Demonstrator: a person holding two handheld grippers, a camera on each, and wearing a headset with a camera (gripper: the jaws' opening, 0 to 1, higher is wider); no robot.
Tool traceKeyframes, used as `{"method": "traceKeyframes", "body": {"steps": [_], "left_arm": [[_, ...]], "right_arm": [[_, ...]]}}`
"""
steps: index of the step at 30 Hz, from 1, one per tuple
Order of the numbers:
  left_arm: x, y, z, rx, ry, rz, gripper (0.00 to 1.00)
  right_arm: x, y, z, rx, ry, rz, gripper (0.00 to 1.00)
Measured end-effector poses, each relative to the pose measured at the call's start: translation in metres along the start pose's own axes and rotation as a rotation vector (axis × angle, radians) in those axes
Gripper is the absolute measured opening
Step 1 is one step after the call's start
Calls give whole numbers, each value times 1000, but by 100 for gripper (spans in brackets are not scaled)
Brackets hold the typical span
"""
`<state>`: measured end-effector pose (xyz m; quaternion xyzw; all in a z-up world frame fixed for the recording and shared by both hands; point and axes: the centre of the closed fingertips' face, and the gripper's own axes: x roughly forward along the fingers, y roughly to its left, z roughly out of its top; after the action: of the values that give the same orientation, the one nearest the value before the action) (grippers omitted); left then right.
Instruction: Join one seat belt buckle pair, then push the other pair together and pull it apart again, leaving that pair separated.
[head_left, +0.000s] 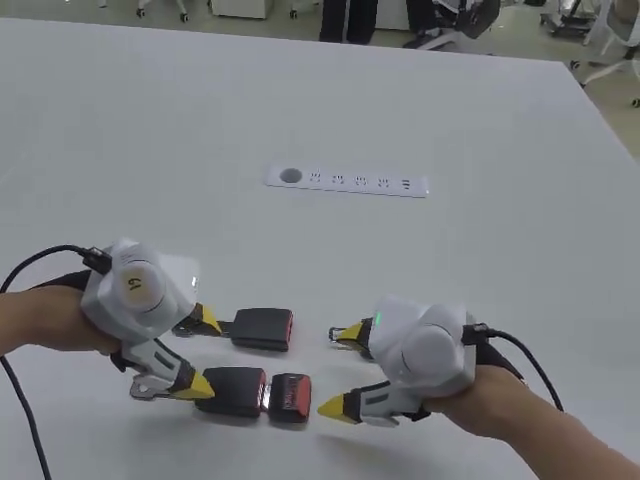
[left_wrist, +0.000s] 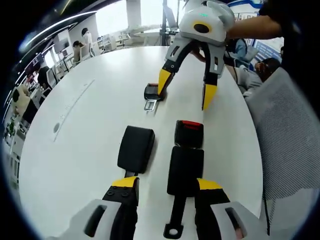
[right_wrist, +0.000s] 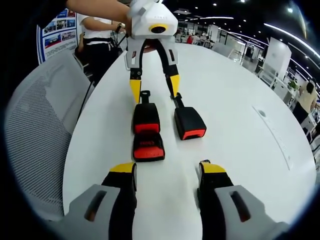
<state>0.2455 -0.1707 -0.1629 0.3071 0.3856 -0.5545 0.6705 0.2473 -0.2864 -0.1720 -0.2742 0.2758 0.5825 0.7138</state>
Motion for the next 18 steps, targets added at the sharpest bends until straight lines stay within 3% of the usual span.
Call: {"method": "traceKeyframes", "body": {"steps": [18], "left_arm": [[6, 34, 17, 20, -4, 22, 46]], "right_arm": [[-24, -40, -23, 32, 11, -68, 48]]}}
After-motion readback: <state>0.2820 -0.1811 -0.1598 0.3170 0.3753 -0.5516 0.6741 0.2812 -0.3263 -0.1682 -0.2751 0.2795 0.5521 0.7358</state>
